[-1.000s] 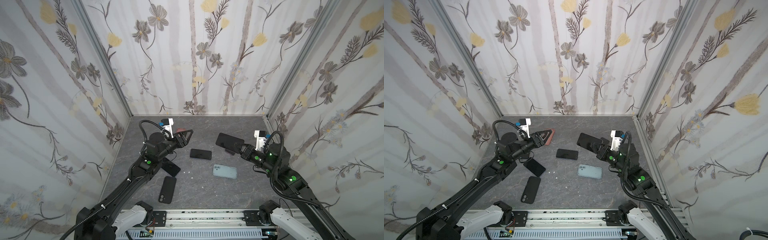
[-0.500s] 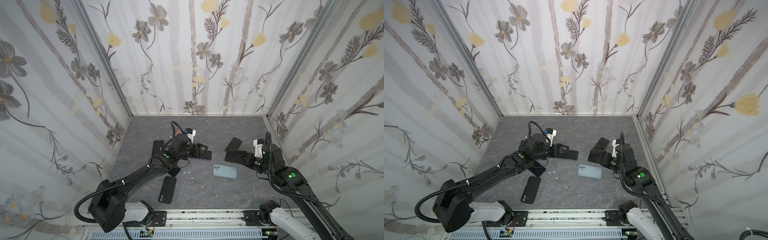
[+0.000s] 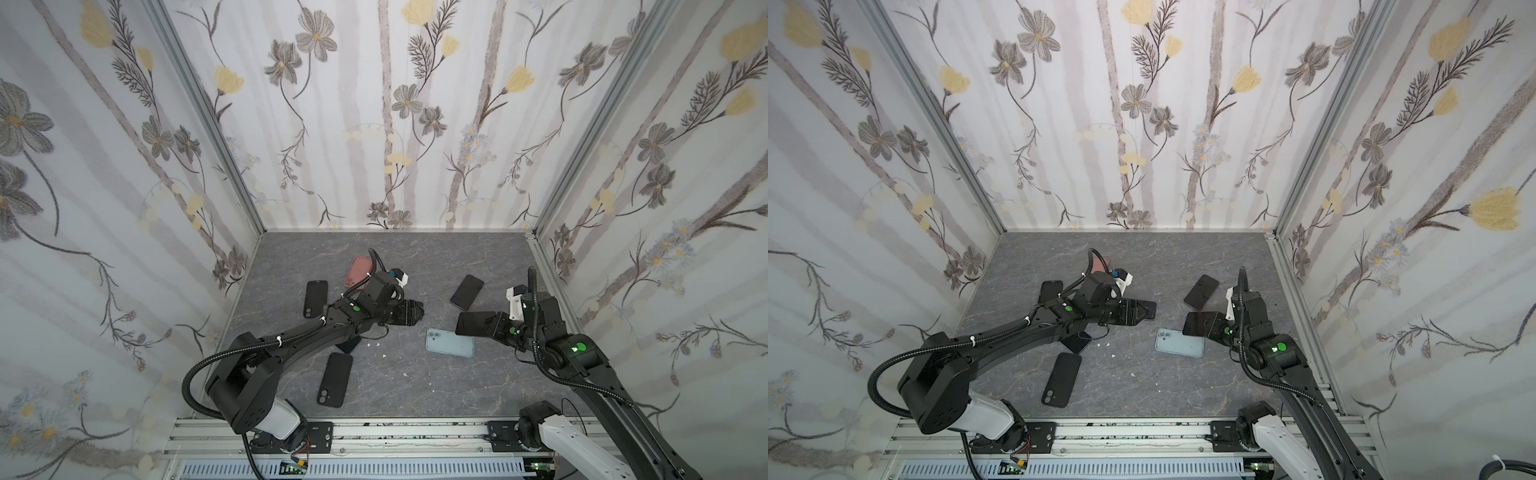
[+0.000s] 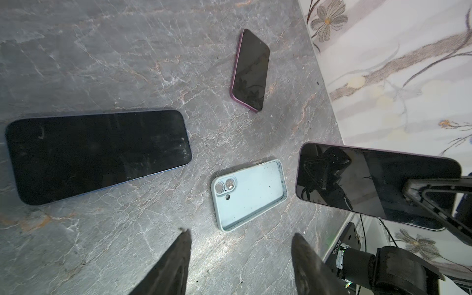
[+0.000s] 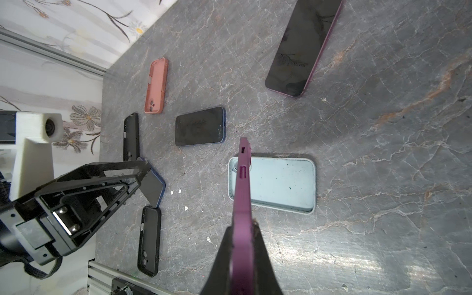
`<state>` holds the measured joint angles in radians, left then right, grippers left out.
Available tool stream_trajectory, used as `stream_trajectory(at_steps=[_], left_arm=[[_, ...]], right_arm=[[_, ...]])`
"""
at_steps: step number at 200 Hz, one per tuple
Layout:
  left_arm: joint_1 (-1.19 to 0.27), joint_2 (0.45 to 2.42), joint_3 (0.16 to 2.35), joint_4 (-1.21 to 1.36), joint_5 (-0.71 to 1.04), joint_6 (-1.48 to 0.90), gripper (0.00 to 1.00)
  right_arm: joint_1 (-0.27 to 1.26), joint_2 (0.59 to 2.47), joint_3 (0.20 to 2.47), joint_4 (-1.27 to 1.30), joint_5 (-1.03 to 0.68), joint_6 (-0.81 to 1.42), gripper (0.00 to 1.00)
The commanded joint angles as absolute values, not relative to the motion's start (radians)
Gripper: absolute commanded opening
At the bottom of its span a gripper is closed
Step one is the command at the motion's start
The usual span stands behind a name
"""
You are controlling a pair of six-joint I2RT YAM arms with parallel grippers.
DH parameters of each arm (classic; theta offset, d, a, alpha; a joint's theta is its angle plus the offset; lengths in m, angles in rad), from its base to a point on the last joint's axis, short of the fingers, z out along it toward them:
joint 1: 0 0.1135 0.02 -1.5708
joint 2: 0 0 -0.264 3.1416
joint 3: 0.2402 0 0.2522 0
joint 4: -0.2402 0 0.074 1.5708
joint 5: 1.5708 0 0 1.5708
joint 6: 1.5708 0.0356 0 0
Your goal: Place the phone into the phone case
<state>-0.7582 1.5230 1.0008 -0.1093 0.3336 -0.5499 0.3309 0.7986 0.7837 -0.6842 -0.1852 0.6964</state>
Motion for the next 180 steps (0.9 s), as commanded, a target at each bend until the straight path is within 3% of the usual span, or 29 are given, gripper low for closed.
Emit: stream_trajectory(at_steps=[1, 180], left_arm=[[-0.765, 1.553, 1.019, -0.138, 0.352, -0.540, 0.62], [-0.769, 1.687, 0.948, 0.037, 0.401, -0.617, 0.53]], right_arm=[[0.322, 0.805, 0.774, -0.654, -0.228, 0.681, 0.00], [0.319, 1.025, 0.606, -0.311, -0.524, 0.702, 0.00]])
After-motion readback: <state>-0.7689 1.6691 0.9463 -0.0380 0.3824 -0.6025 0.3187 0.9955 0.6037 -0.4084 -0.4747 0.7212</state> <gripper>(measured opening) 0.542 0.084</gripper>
